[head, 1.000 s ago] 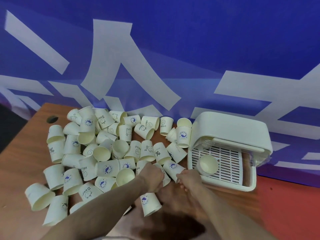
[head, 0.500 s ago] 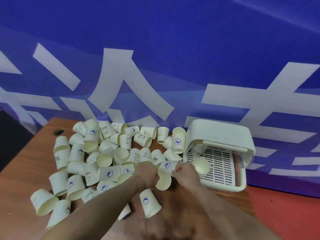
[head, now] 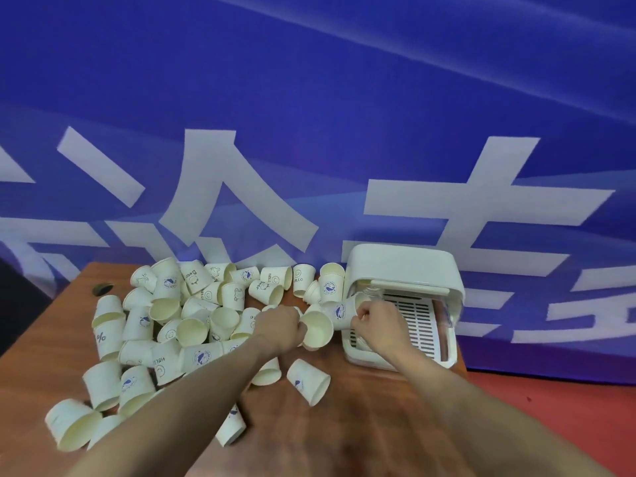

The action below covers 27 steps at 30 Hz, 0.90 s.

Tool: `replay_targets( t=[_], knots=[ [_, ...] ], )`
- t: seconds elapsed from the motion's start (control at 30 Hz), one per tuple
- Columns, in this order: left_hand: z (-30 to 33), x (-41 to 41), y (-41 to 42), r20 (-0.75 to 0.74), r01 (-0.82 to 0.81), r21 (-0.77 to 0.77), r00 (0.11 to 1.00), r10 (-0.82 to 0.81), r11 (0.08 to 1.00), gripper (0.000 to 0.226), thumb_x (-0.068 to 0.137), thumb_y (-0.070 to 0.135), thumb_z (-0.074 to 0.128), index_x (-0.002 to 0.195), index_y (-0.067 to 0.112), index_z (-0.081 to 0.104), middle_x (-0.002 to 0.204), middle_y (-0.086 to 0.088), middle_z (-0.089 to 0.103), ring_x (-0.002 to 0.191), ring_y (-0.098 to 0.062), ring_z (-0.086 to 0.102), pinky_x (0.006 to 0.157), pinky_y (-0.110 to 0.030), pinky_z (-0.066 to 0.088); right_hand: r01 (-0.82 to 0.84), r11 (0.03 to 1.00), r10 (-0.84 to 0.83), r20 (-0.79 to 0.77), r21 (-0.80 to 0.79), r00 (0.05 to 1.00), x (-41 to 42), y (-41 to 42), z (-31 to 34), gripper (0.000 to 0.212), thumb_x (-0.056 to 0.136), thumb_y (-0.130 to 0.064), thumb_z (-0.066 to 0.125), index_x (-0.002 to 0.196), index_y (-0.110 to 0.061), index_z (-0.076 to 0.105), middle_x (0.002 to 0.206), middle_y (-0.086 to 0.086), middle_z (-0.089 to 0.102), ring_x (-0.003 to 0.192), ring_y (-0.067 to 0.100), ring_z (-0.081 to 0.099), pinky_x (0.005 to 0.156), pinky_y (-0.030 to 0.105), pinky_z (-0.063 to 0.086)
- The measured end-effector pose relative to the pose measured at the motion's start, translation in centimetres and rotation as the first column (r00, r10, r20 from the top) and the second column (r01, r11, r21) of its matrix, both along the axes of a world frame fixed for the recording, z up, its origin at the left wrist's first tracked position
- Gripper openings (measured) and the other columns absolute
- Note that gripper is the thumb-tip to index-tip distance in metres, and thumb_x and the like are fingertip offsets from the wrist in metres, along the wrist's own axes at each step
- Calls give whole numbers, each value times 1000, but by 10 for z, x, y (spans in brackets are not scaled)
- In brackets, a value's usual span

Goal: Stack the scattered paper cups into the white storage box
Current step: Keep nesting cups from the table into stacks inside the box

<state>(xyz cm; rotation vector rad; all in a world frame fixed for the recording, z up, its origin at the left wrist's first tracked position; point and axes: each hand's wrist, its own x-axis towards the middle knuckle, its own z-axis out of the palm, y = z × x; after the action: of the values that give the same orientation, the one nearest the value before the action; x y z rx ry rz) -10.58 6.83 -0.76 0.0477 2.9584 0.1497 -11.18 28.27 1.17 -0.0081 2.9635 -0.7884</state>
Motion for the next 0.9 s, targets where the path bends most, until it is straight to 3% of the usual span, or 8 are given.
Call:
replay_targets(
  t=[0.13,0.23,0.37,0.6,0.77,0.9],
  knots=[
    [10,-4,19,3,-69,88,998,69,994,30,90,39,47,67,19,49,70,2,53,71,-22,56,59,-28,38,16,999,-14,-56,34,998,2,22,5,12,75,-28,60,72,-17,65,73,-3,61,73,23,60,61,32,49],
    [16,-10,35,-20,-102,182,994,107,978,32,87,36,49,63,16,50,67,1,51,66,-21,53,54,-27,36,35,999,-31,-82,41,996,4,40,8,12,80,-28,62,73,-18,65,83,-2,58,79,21,58,67,35,50],
    [25,-23,54,-36,-106,219,993,117,970,32,85,34,49,58,17,46,56,3,48,58,-19,50,50,-27,31,62,994,-51,-118,88,992,6,63,10,13,83,-28,61,76,-17,64,89,-2,56,81,18,54,64,31,42],
    [29,-39,83,-48,-81,182,995,91,980,26,85,35,48,68,16,51,72,0,55,70,-22,55,59,-28,39,75,989,-62,-105,125,993,8,92,9,14,84,-27,57,79,-16,65,89,-3,55,82,18,53,65,31,43],
    [20,-45,102,-26,-54,169,998,59,984,31,85,35,49,59,20,47,64,3,51,66,-19,54,54,-26,35,100,987,-91,-80,126,993,5,108,4,15,84,-28,57,78,-17,64,87,-3,56,78,19,57,64,32,46],
    [5,-51,113,34,-30,149,999,25,988,25,87,38,49,71,20,55,74,1,59,73,-20,59,62,-28,44,108,975,-95,-74,193,993,4,119,-3,17,85,-26,55,71,-16,58,81,-4,54,68,17,53,54,29,39]
  ],
)
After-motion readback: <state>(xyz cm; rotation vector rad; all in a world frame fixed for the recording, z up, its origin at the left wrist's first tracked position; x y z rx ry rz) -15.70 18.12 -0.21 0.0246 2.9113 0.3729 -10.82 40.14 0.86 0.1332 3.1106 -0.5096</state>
